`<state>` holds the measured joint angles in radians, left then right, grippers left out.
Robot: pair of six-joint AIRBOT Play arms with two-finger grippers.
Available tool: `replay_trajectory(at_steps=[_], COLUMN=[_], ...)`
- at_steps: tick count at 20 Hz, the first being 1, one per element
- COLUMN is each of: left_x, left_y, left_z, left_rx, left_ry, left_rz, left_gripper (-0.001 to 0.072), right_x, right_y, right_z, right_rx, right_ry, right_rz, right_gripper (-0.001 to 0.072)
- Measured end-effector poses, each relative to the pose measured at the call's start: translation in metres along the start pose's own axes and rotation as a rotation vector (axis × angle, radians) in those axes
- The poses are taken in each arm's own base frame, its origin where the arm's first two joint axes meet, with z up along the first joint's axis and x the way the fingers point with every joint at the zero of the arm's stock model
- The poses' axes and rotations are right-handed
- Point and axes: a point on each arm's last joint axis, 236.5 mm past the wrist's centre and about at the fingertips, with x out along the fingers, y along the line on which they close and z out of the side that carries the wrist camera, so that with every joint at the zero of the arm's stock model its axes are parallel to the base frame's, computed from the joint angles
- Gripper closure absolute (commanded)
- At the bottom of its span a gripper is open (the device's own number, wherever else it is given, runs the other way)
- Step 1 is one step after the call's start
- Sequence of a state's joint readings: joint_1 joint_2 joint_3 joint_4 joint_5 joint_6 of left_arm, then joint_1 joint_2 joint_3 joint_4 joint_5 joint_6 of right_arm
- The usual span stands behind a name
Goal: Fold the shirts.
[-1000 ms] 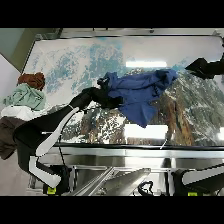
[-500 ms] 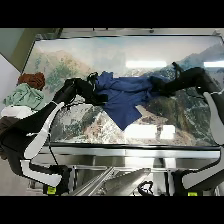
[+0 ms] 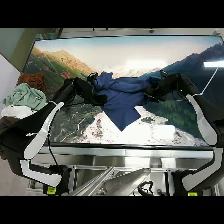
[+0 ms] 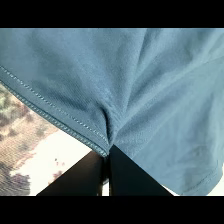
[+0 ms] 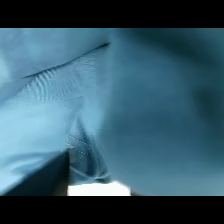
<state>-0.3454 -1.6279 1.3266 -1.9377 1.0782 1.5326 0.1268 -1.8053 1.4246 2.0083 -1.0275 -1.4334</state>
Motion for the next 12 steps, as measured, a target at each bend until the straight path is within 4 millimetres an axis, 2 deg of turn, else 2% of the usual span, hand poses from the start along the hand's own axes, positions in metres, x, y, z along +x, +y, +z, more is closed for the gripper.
replay_trajectory(at_steps=[2, 6, 8, 9, 10, 11, 12], left_x=[0.0, -0.001, -0.01, -0.022, -0.041, -0.068, -0.1], left_y=[0.0, 0.0, -0.001, -0.002, -0.004, -0.006, -0.008], left_z=[-0.001, -0.002, 0.002, 0.007, 0.016, 0.027, 0.038], left_rx=[0.006, 0.011, 0.012, 0.015, 0.018, 0.021, 0.026], left_ry=[0.005, 0.008, -0.014, -0.045, -0.089, -0.148, -0.218], left_rz=[0.0, 0.0, -0.003, -0.007, -0.013, -0.02, -0.027], left_gripper=[0.0689, 0.0689, 0.0689, 0.0689, 0.0689, 0.069, 0.069], right_x=[0.0, -0.004, -0.023, -0.046, -0.08, -0.12, -0.174], right_y=[-0.008, -0.014, -0.011, -0.001, 0.016, 0.035, 0.058], right_z=[0.002, 0.004, 0.01, 0.019, 0.031, 0.041, 0.051], right_rx=[0.008, 0.002, -0.035, -0.063, -0.09, -0.117, -0.151], right_ry=[-0.01, -0.019, -0.053, -0.1, -0.168, -0.246, -0.345], right_rz=[-0.037, -0.07, -0.067, -0.04, 0.014, 0.084, 0.173], right_gripper=[0.0682, 0.0685, 0.0685, 0.0685, 0.0685, 0.0685, 0.0685])
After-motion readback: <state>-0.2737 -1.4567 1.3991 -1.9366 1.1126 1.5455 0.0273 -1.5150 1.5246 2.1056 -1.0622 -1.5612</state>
